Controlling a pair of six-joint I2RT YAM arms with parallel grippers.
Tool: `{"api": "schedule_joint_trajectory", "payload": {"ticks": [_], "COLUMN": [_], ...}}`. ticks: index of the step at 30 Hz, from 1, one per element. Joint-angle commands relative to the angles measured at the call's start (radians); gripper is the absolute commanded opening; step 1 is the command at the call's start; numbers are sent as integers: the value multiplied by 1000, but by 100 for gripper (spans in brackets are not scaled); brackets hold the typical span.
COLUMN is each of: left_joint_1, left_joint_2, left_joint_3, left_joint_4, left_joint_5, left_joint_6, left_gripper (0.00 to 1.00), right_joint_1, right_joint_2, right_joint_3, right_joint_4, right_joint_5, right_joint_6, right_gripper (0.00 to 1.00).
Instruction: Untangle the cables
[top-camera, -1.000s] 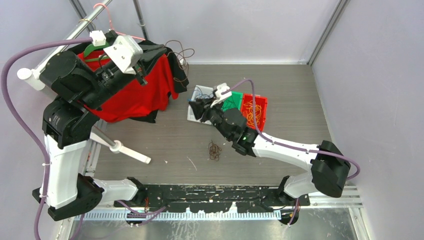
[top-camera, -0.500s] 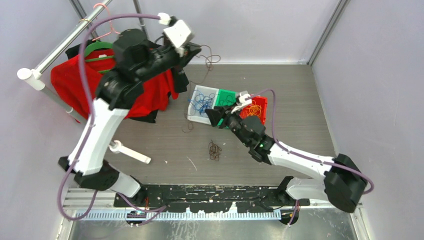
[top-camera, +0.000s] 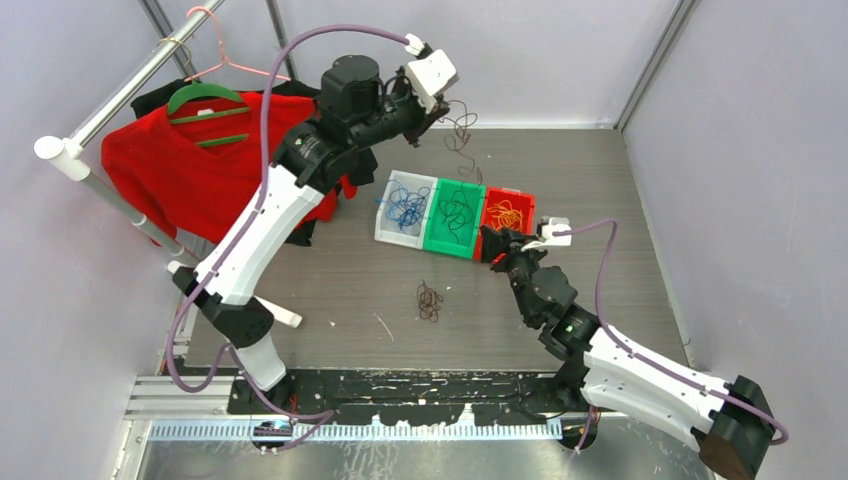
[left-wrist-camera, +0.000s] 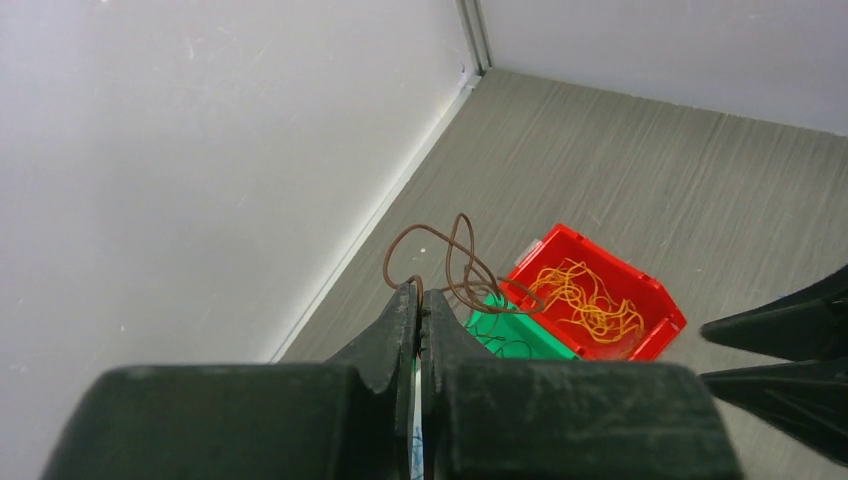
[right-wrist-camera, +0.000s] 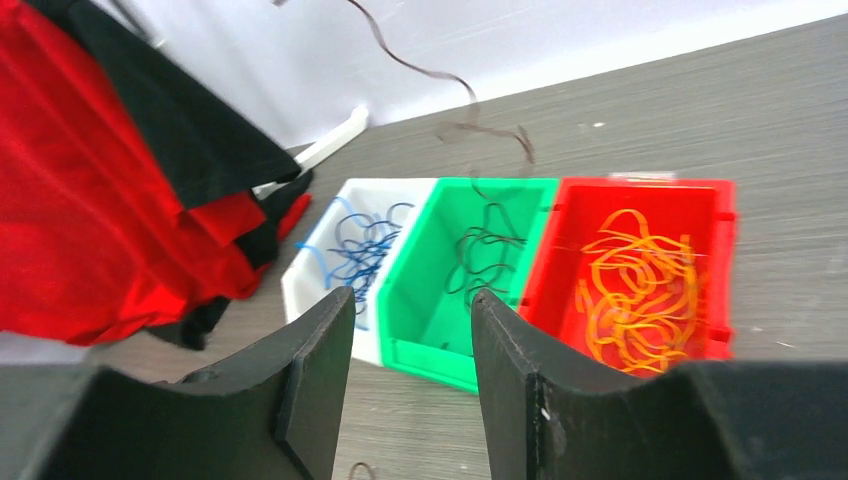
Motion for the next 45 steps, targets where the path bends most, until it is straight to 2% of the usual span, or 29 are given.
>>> {"api": "schedule_joint_trajectory", "payload": {"ticks": [1,9,19,27,36,40,45], "left_joint_1": [-15,-19,-19,-21,-23,-25,-31], "left_joint_2": [64,125,142,186,344,409,466], "left_joint_3": [22,-3,-61,-204,-164,-127,-137], "left_joint_4": [93,118,72,-24,-107,-102,-54], "left_joint_5": [-27,-57,-47,-110,-118,-74,-88], "left_joint_6": [66,125,34,-39,-25,-20,41], "left_gripper": [0,0,0,0,0,0,0], "right_joint_1": [-6,-12,-17,-27,-45,-50,-64], "right_joint_2": [-98,-170,-147,-156,-112,-98,-82], "right_joint_3": [-24,-25,-21,-4,-2,2,16], "right_joint_4": [-27,-98,-106,-127,-118,-123,-135], "right_joint_5": [148,196,203,233,231,233,225], "right_joint_6": [-52,-126,-120,-132,-133,-128,-127], "right_gripper": [52,51,50,49,48,47,47]}}
